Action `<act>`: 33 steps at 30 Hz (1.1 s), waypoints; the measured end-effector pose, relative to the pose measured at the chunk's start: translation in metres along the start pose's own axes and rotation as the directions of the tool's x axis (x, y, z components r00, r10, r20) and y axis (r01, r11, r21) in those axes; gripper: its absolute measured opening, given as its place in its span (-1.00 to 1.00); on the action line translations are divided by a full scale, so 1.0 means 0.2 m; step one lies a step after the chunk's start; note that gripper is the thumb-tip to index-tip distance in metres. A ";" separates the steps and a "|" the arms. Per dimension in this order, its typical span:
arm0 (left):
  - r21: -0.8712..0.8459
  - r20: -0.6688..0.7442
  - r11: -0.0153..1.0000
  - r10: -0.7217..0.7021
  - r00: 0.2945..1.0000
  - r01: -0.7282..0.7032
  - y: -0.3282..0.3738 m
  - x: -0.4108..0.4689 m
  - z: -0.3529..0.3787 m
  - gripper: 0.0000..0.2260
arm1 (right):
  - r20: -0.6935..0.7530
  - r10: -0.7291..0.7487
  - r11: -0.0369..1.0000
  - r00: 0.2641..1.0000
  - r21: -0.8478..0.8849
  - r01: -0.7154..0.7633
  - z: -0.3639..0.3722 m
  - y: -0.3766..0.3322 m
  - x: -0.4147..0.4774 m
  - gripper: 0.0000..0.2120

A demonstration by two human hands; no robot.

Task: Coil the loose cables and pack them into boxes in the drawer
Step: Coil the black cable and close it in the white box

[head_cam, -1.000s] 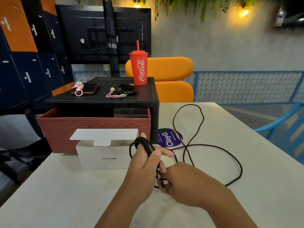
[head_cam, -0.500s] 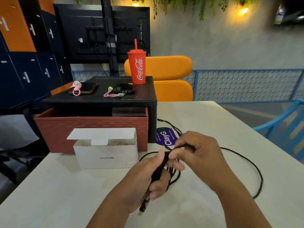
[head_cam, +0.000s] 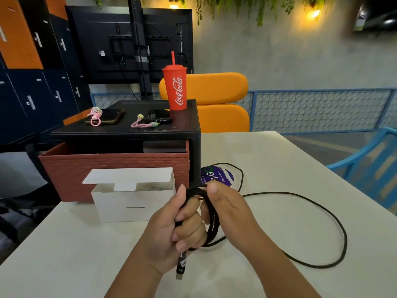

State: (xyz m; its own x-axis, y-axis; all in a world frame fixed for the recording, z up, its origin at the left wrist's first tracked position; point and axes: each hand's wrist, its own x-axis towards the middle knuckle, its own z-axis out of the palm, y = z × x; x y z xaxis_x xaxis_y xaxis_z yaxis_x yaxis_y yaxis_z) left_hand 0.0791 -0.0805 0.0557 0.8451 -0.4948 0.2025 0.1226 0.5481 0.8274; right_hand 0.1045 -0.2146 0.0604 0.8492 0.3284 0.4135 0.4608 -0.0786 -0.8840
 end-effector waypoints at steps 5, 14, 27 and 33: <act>0.080 -0.131 0.997 -0.012 0.991 0.023 0.01 0.00 0.02 -0.53 | -0.152 -0.110 0.992 0.982 -0.078 0.099 0.03 0.01 -0.02 -0.75; 0.093 -0.188 0.995 -0.025 0.982 0.043 0.00 0.00 0.01 -0.70 | -0.210 -0.250 0.945 0.945 -0.265 0.191 0.00 0.05 0.01 -0.66; 0.117 -0.383 0.993 0.054 0.922 -0.009 0.04 0.00 0.06 -0.82 | -0.089 -0.232 0.949 0.969 -0.239 0.205 -0.02 0.06 0.02 -0.64; -0.091 -0.431 0.978 0.132 0.892 -0.189 0.09 -0.01 0.05 -0.77 | -0.291 -0.173 0.962 0.941 -0.254 0.099 -0.16 0.07 0.04 -0.65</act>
State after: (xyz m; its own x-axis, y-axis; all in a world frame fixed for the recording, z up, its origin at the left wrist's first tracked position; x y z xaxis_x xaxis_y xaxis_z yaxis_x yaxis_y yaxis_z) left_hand 0.0742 -0.0777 0.0751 0.9948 -0.0782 0.0645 0.0074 0.6910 0.7228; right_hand 0.1257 -0.2441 0.0581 0.7943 0.0485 0.6056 0.5925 -0.2820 -0.7546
